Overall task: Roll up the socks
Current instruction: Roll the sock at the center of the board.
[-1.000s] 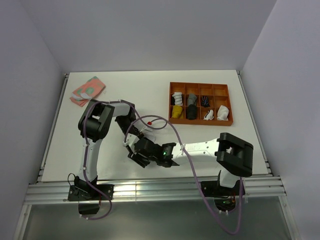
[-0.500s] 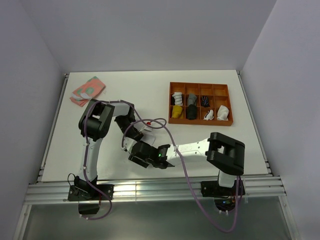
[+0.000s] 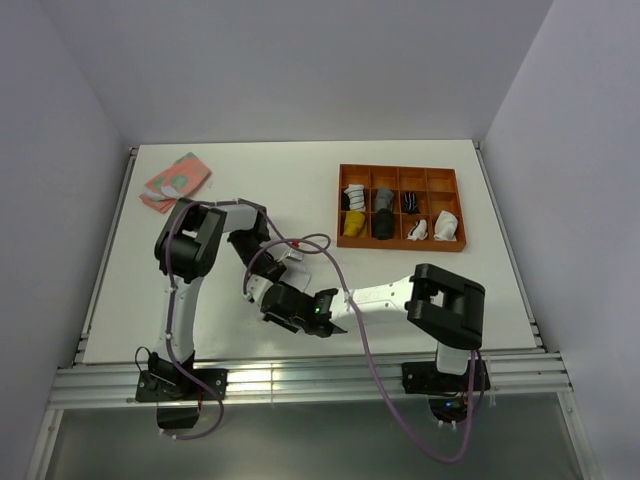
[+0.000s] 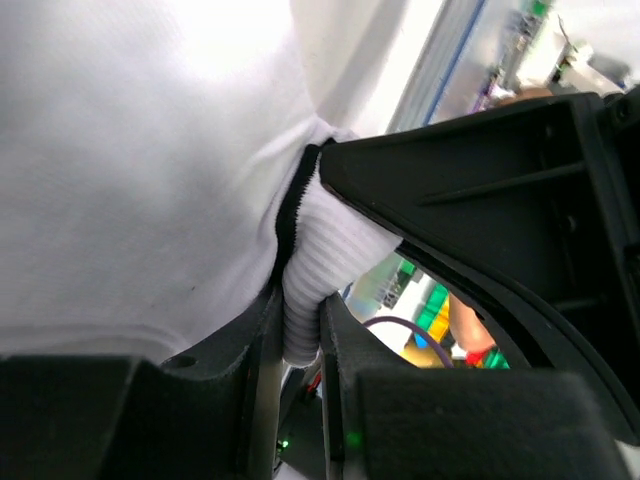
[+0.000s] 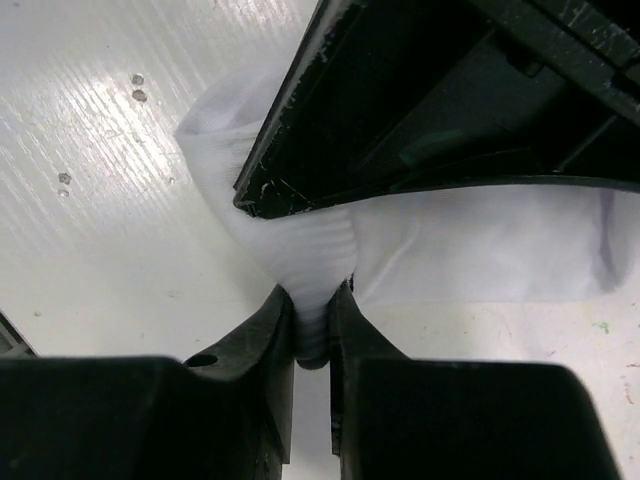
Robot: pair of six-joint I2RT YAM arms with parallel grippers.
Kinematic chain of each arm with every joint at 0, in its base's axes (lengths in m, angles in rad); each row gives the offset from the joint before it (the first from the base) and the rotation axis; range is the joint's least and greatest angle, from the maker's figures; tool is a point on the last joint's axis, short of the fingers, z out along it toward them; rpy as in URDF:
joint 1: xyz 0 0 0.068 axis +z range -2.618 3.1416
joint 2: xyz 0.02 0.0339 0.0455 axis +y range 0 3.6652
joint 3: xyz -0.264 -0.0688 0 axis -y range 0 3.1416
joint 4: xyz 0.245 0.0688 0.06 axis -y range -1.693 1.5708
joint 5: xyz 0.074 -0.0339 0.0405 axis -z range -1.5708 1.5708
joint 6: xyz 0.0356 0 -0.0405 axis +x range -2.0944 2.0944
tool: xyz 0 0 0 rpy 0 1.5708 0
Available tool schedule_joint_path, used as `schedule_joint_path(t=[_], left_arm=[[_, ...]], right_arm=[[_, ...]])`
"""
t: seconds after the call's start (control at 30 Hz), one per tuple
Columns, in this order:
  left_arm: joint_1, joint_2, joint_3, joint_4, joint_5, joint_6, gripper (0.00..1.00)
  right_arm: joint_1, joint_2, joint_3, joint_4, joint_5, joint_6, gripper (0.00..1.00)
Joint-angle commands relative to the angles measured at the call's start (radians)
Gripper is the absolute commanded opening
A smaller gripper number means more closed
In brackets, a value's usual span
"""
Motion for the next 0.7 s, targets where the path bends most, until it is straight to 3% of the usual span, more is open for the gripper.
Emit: schedule_joint_path(t=[0.0, 0.4, 0.67], left_arm=[[0.012, -0.081, -0.006, 0.287, -0.074, -0.068, 0.23], [0.127, -0.308, -0.084, 0.609, 0.037, -0.361, 0.31], [0.222, -0.483, -0.247, 0.881, -0.057, -0.500, 0.28]], right_arm=[[-0.034, -0.011, 0.005, 0.027, -0.115, 0.066, 0.02], [-0.210, -0.046, -0.059, 0.048, -0.501, 0.144, 0.00], [-0.373, 0.084, 0.025, -0.005, -0.753, 0.194, 0.00]])
